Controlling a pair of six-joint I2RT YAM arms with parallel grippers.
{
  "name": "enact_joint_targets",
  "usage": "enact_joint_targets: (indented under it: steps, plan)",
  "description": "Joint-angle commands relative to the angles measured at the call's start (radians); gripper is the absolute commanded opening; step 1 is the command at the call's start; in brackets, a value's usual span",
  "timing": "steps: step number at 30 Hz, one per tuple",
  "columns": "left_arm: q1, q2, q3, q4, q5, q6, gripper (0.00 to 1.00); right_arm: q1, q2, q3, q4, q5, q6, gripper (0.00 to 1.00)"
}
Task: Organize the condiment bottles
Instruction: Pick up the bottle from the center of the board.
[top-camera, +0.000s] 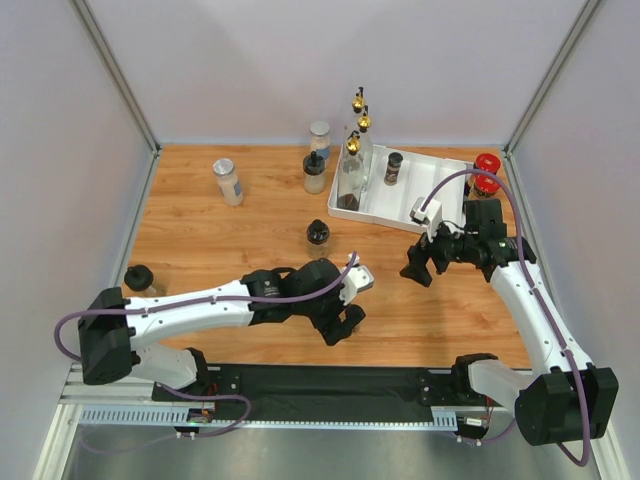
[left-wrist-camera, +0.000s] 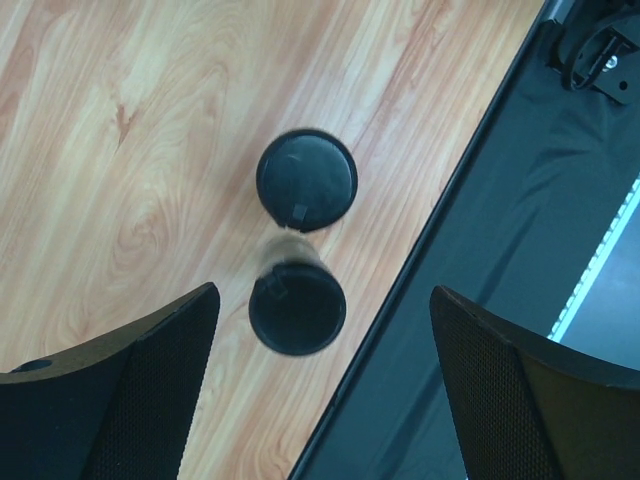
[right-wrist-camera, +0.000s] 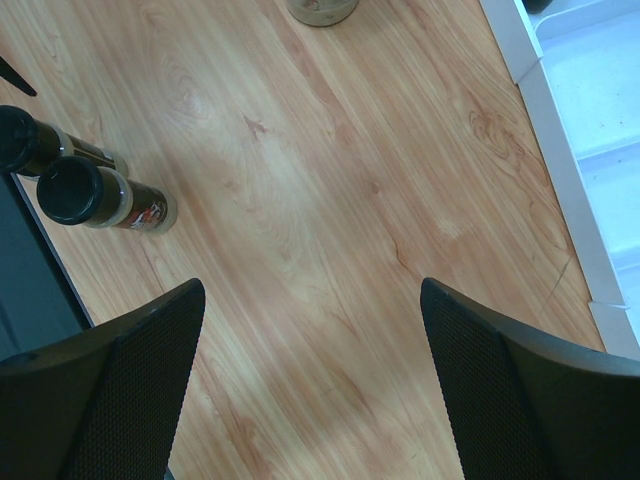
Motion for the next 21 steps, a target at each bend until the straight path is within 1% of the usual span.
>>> enact_joint_targets:
  steps: [1,3,8,14,17,18,21]
  plan:
    - [-0.015,0.055,0.077,0.072,-0.02,0.039,0.92,-0.002,0.0,-0.002,0.021,0.012,-0.019,0.9]
    - [-0.018,0.096,0.1,0.075,-0.035,0.04,0.89,-0.001,0.0,-0.002,0.02,0.015,-0.021,0.9]
    - [-0.021,0.164,0.12,0.115,-0.051,0.043,0.87,-0.001,-0.004,-0.002,0.02,0.016,-0.021,0.9]
    - [-0.032,0.213,0.141,0.118,-0.051,0.043,0.82,-0.002,-0.004,-0.001,0.017,0.018,-0.022,0.9]
    - [-0.036,0.228,0.152,0.121,-0.09,0.042,0.78,-0.001,-0.004,-0.001,0.015,0.019,-0.024,0.9]
    - [-0.039,0.233,0.153,0.121,-0.093,0.04,0.74,-0.001,-0.006,0.001,0.015,0.019,-0.024,0.9]
    - [-0.044,0.247,0.159,0.128,-0.103,0.034,0.72,-0.002,-0.006,0.001,0.015,0.019,-0.024,0.9]
